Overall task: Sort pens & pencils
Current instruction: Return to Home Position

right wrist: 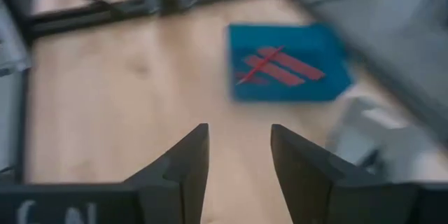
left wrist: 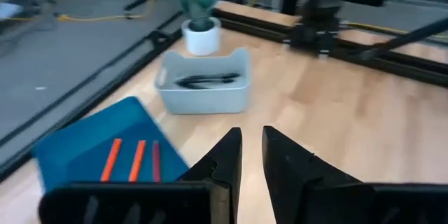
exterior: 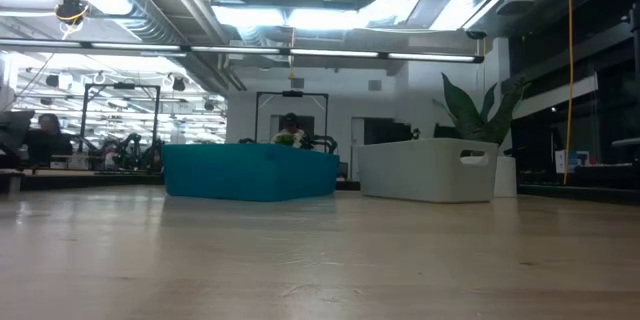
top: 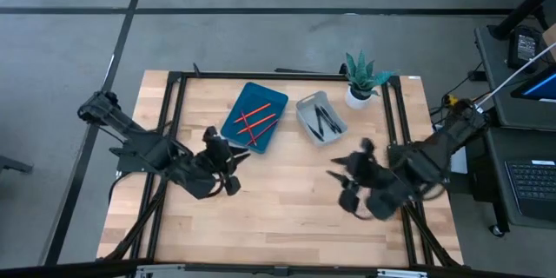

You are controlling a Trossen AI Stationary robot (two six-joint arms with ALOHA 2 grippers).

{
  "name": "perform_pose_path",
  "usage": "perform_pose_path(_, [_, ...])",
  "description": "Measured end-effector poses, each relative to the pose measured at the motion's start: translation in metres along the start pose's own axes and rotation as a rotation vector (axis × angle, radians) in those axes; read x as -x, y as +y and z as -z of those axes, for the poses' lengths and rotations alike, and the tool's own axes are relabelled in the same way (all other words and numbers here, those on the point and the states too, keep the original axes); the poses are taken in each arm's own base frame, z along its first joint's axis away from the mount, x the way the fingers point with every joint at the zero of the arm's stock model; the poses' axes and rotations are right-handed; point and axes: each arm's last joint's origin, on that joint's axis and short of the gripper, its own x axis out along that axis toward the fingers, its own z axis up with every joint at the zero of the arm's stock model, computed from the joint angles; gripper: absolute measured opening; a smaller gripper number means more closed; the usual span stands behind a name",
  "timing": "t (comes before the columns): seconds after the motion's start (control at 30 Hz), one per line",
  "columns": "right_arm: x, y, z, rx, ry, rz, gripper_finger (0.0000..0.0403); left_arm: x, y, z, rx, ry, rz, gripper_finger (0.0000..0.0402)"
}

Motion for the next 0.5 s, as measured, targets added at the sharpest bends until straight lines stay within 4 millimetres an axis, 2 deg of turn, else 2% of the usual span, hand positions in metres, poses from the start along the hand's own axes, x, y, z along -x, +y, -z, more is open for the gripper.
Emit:
perform_pose_path(0.1, [0.023,-0.009,0.015,-0.002,-0.073,0.101,0.0155,-0.007,0.008,0.011,-0.009,-0.023,-0.053,0.0052])
perform_pose_path(0.27, [0.057,-0.029,0.037,-0.096,-0.132,0.15,0.0155,-0.014,0.037,0.013,-0.033,-0.054,-0.046,0.0044])
perform_pose_path(0.37, [0.065,-0.032,0.046,-0.065,-0.154,0.104,0.0155,-0.019,0.06,0.013,-0.058,-0.09,0.043,0.0035])
perform_pose_path(0.5, [0.065,-0.05,0.057,-0.065,-0.196,0.107,0.0155,-0.025,0.095,0.017,-0.043,-0.174,0.153,0.0022])
